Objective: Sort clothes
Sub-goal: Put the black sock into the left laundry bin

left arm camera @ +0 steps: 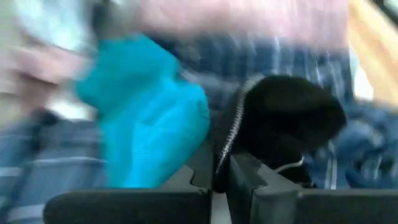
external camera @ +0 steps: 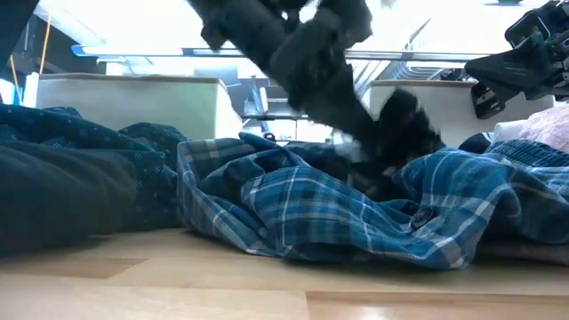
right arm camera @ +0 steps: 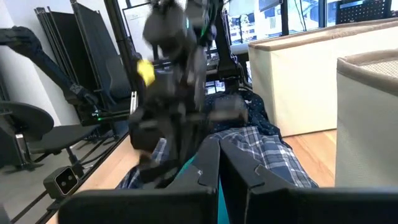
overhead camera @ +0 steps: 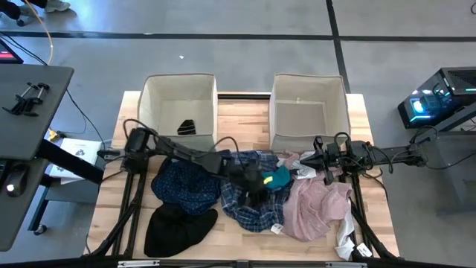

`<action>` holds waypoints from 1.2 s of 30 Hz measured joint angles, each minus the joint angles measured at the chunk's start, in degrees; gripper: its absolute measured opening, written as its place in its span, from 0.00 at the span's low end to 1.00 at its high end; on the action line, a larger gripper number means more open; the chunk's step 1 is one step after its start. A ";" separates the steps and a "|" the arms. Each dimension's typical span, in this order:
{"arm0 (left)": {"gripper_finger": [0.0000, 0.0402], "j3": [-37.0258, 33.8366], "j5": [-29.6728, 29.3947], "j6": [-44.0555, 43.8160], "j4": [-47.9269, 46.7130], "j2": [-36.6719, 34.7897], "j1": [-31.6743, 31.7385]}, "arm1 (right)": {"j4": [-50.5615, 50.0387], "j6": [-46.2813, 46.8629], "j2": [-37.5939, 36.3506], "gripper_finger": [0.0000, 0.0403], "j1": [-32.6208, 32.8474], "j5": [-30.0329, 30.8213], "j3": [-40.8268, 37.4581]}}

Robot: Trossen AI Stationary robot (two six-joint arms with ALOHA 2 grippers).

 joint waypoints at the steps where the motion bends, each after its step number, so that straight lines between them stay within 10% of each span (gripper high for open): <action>1: 0.03 0.00 -1.37 -0.89 0.17 -1.74 0.12 | 0.00 0.00 0.00 0.00 0.02 0.00 0.00; 14: 0.00 0.07 -15.71 -0.02 -3.31 -30.35 3.66 | 0.00 -0.44 0.00 0.00 0.00 0.02 0.00; 23: 0.00 0.11 -35.67 -2.82 -36.46 -45.14 10.75 | 0.00 -0.44 0.00 0.00 0.00 0.02 0.00; 29: 0.00 -0.65 -35.22 -18.15 -56.50 -45.83 23.35 | 0.01 -0.37 0.00 0.00 0.00 0.46 0.00; 36: 0.04 -9.98 -29.16 -22.43 -59.08 -45.57 35.01 | 0.04 0.00 0.02 0.00 0.00 0.76 0.00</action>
